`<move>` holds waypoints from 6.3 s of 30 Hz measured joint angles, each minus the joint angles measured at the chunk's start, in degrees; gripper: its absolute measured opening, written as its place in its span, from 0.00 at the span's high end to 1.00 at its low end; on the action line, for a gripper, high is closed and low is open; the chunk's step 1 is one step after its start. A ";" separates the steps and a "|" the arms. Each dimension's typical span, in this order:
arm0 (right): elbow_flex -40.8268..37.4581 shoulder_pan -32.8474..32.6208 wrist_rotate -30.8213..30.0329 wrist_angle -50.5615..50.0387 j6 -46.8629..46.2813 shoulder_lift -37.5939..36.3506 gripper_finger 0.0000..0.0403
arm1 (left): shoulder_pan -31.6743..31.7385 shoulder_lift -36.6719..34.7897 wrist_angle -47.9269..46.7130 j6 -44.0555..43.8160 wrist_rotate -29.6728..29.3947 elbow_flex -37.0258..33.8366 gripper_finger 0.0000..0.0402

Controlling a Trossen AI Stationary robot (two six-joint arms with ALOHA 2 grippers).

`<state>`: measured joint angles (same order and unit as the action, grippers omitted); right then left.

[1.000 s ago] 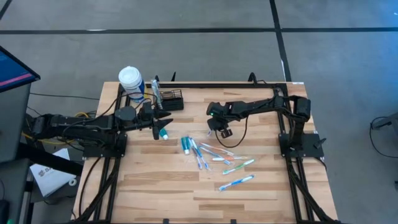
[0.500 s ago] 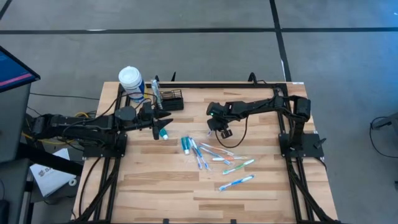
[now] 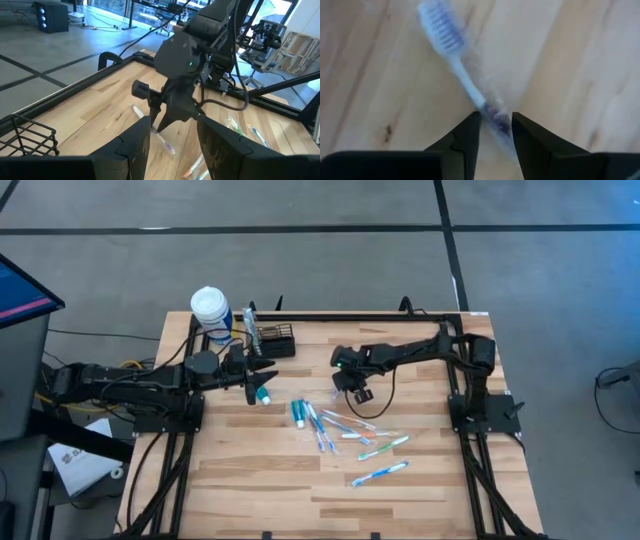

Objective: Pick & Place toothbrushing station
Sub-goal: Put the top purple toothbrush into the black wire organizer

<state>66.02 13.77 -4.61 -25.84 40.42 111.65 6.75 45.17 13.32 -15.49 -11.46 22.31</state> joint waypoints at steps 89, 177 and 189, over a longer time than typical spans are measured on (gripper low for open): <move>-15.00 -4.89 22.99 51.34 -32.66 -30.06 1.00 | -5.70 3.71 14.18 3.51 0.21 -0.03 0.61; -14.95 -4.28 22.80 52.89 -31.45 -28.91 0.82 | -6.50 40.27 53.39 18.18 4.25 15.13 0.97; -14.89 -3.51 23.02 49.38 -31.12 -28.96 0.60 | -6.24 31.86 44.57 18.03 4.26 12.19 0.97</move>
<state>51.13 10.26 18.40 23.54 9.30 82.70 0.51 77.04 57.89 2.55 -7.20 34.50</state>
